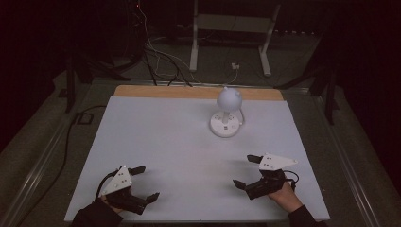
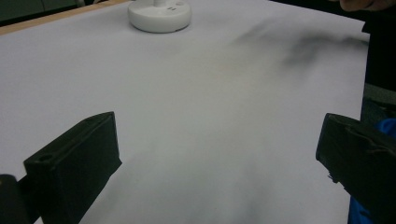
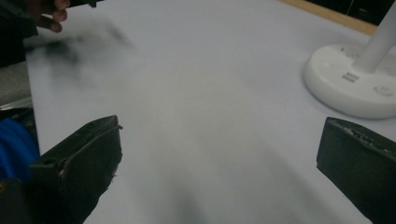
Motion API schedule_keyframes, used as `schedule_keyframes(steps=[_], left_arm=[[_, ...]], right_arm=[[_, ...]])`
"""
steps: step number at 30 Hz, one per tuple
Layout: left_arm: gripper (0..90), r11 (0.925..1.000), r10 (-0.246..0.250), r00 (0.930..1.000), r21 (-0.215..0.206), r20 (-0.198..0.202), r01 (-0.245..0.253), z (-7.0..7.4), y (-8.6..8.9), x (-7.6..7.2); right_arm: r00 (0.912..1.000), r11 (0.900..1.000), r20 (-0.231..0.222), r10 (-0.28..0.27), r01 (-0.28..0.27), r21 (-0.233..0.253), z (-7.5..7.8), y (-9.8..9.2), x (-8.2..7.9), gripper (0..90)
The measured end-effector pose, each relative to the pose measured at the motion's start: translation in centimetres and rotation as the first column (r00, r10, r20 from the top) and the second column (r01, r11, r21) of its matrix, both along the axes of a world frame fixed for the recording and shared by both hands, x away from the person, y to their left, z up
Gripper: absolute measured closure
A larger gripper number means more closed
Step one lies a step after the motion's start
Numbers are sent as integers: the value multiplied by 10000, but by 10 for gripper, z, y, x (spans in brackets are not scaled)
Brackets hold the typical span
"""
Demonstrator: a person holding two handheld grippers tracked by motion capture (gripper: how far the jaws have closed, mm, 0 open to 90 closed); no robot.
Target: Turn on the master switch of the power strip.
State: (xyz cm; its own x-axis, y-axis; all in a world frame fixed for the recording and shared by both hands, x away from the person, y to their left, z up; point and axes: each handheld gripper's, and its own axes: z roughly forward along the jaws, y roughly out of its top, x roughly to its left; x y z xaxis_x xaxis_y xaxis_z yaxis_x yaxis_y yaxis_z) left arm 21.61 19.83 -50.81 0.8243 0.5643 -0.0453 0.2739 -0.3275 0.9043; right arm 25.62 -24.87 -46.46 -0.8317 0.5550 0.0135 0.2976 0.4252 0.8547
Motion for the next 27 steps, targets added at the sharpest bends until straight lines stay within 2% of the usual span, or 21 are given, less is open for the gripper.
schedule_keyframes(steps=[4, 27], left_arm=[[1, 10000, 0, 10000, 4, -9, 0, 0, 0, 0], [1, 10000, -14, 10000, 25, 13, 14, 0, 0, 0]], right_arm=[[9995, 9999, 264, -152, 149, 83, 7, 1, 9, 9], [9954, 9961, 423, -864, 856, 193, 16, 7, 54, 0]])
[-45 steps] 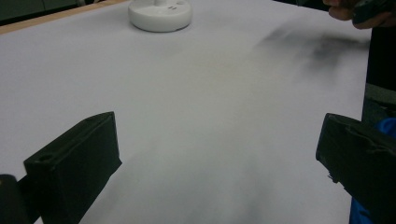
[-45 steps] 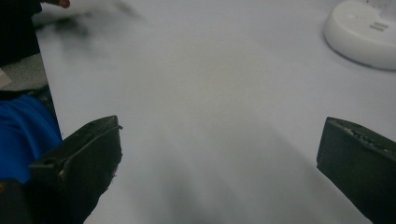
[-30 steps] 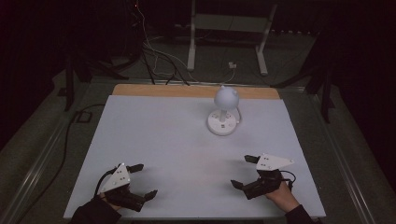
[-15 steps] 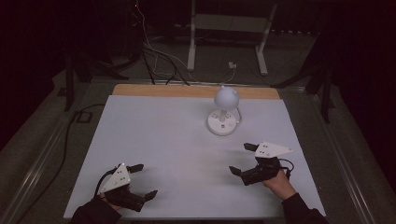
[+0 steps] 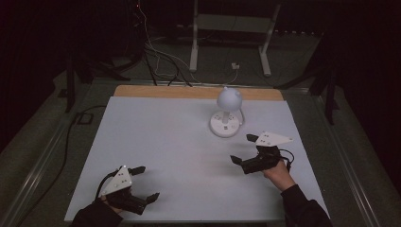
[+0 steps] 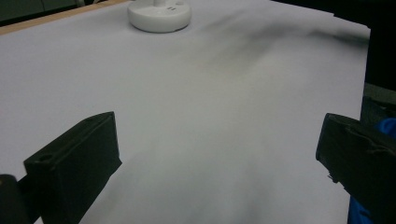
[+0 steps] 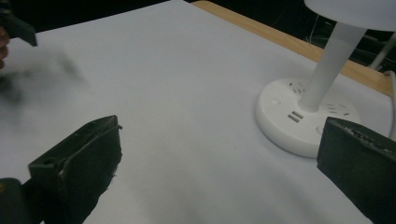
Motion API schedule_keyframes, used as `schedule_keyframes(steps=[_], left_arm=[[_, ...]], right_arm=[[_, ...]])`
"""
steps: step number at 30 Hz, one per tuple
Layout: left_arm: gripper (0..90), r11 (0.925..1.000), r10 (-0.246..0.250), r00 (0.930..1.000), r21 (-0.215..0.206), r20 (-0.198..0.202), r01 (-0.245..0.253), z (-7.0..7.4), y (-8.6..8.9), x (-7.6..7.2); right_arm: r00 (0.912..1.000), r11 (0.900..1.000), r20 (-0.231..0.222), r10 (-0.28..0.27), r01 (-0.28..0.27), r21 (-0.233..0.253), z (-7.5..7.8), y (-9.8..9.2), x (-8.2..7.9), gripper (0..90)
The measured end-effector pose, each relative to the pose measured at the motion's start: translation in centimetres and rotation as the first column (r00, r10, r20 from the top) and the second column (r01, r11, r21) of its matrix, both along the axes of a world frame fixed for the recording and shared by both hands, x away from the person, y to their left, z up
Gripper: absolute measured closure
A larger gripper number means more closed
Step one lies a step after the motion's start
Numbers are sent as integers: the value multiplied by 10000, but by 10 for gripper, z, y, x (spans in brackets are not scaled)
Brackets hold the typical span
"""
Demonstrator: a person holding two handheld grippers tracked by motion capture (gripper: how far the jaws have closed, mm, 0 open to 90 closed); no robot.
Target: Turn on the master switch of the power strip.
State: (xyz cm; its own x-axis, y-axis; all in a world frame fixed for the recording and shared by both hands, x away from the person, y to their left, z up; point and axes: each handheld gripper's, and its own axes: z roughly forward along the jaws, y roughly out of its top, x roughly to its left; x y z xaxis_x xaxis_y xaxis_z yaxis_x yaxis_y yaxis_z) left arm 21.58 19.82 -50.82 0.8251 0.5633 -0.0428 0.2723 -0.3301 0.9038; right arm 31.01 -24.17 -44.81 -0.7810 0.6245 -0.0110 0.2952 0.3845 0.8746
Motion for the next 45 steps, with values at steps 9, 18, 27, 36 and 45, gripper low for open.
schedule_keyframes(steps=[9, 18, 27, 36, 45], left_arm=[[1, 10000, -3, 10000, 7, 2, 3, 0, 0, 0], [1, 10000, 5, 10000, -15, 2, -5, 0, 0, 0], [1, 10000, 1, 10000, -10, 11, -1, 0, 0, 0], [1, 10000, -19, 10000, 11, 17, 19, 0, 0, 0], [1, 10000, -18, 10000, 11, -12, 18, 0, 0, 0]], right_arm=[[9992, 9993, 48, -385, 385, 0, 1, 3, 17, 0], [9962, 9960, -35, -871, 872, 183, -2, 4, 42, 0], [9911, 9912, -139, -1322, 1323, 65, -5, 6, 64, 0], [9822, 9825, -254, -1863, 1864, 34, -11, 7, 87, 0], [9733, 9744, -461, -2248, 2249, -35, -20, 8, 103, 0]])
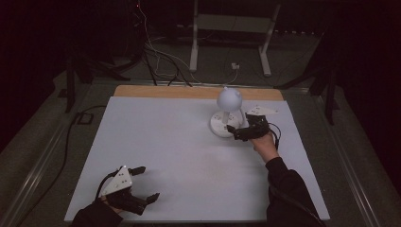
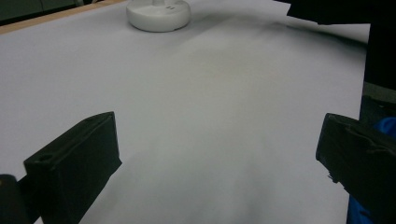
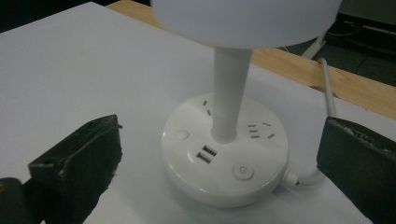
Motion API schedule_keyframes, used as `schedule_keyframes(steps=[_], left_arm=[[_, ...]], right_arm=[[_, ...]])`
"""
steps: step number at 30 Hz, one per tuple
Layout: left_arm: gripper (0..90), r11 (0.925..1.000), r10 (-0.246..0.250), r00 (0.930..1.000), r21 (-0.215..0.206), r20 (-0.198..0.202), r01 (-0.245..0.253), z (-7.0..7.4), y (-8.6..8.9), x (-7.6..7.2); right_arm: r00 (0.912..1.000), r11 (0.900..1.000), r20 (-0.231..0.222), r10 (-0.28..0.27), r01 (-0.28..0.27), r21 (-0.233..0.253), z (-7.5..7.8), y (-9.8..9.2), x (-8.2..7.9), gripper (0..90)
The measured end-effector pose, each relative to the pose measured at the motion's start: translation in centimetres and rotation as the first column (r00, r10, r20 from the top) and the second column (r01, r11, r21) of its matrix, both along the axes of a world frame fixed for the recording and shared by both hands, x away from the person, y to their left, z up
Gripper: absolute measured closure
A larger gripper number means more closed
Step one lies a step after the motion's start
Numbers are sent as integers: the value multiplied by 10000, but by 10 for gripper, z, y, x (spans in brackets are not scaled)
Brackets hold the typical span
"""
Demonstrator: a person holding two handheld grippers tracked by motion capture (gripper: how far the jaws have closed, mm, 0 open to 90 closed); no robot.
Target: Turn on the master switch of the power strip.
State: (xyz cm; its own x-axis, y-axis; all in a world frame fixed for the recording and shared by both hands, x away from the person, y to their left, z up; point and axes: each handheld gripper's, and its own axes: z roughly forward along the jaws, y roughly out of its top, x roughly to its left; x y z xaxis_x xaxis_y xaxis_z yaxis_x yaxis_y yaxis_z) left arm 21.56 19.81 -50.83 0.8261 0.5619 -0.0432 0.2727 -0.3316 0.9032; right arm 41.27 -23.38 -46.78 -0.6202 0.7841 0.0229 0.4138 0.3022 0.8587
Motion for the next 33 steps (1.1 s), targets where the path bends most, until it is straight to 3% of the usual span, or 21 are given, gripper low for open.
schedule_keyframes(steps=[20, 22, 25, 33], left_arm=[[1, 10000, -18, 10000, 3, -31, 18, -1, 0, 1], [1, 10000, -11, 10000, 4, -27, 11, -1, 0, 1], [1, 10000, -10, 10000, -2, -27, 10, -1, 0, 1], [1, 10000, -7, 10000, -1, -36, 7, -1, 0, 1]], right_arm=[[9924, 9925, -186, -1216, 1213, -169, -23, 0, 20, 88], [9893, 9891, -91, -1458, 1456, -209, -25, 1, 20, 160], [9892, 9892, -116, -1462, 1460, -155, -26, 0, 20, 180], [9787, 9782, 89, -2050, 2052, -315, -29, 1, 21, 361]])
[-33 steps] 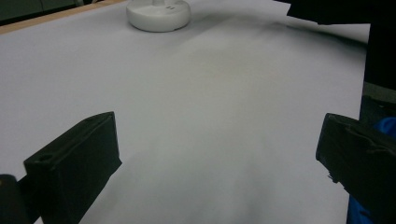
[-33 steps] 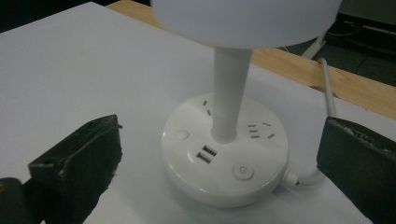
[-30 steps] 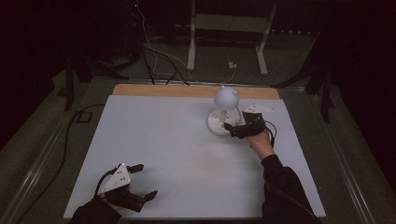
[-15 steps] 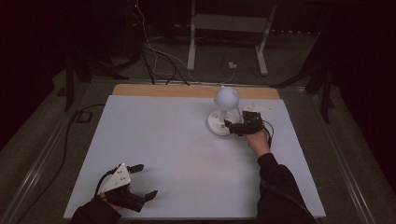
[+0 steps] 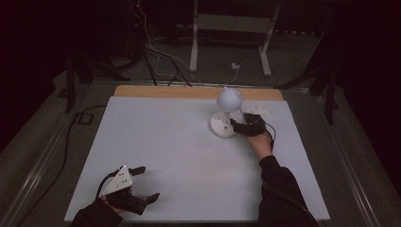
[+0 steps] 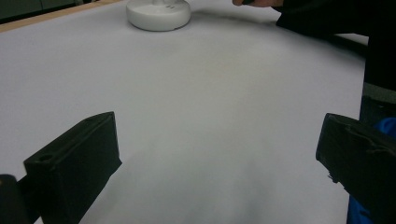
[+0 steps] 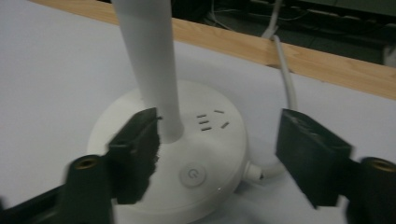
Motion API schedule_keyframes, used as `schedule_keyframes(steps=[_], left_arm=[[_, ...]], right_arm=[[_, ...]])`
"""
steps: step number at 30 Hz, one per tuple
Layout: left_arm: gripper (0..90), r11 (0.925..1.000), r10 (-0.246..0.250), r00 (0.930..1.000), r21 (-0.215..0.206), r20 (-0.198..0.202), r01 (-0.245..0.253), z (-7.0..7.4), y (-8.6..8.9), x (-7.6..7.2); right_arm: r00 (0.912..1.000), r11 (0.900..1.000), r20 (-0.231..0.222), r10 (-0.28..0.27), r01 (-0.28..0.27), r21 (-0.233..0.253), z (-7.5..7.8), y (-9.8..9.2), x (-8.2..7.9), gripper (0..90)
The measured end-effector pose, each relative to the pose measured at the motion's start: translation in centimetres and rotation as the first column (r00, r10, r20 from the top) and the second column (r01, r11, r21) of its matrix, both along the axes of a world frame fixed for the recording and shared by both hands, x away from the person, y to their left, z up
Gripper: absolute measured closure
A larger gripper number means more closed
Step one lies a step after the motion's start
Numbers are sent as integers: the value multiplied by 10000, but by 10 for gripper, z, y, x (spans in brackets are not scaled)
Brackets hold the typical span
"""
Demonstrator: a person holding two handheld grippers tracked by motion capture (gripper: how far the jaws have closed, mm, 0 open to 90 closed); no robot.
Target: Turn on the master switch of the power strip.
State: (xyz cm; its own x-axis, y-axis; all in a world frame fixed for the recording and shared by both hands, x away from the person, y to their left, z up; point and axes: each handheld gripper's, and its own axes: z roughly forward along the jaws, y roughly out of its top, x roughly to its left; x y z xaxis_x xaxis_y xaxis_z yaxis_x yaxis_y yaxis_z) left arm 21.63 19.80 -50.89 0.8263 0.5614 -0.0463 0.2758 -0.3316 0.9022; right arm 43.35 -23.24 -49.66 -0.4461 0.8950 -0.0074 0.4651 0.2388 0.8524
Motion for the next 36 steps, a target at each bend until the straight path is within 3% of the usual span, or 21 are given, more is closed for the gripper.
schedule_keyframes(steps=[5, 9, 20, 25, 32, 36], left_arm=[[1, 10000, -7, 10000, 0, 0, 7, 0, 0, 0], [1, 10000, -9, 10000, 3, 1, 9, 0, 0, 0], [1, 10000, -16, 10000, -8, -8, 16, 0, 0, 0], [1, 10000, -21, 10000, -5, -18, 21, 0, 0, 0], [1, 10000, -19, 10000, 7, -13, 19, 0, 0, 0], [1, 10000, -21, 10000, -11, -24, 21, 0, 0, 0]], right_arm=[[9995, 9995, 44, -313, 313, 91, 0, -1, 0, 535], [9997, 9996, 42, -259, 258, 59, 0, -1, -1, 655], [9999, 10000, -151, -39, 38, -76, -2, 2, 1, 891], [9992, 10000, -406, 38, -40, -54, -5, 3, 2, 900], [9999, 9998, -171, -6, 3, -184, -9, 6, -2, 900], [9997, 10000, -217, 58, -57, 38, -10, 5, -4, 900]])
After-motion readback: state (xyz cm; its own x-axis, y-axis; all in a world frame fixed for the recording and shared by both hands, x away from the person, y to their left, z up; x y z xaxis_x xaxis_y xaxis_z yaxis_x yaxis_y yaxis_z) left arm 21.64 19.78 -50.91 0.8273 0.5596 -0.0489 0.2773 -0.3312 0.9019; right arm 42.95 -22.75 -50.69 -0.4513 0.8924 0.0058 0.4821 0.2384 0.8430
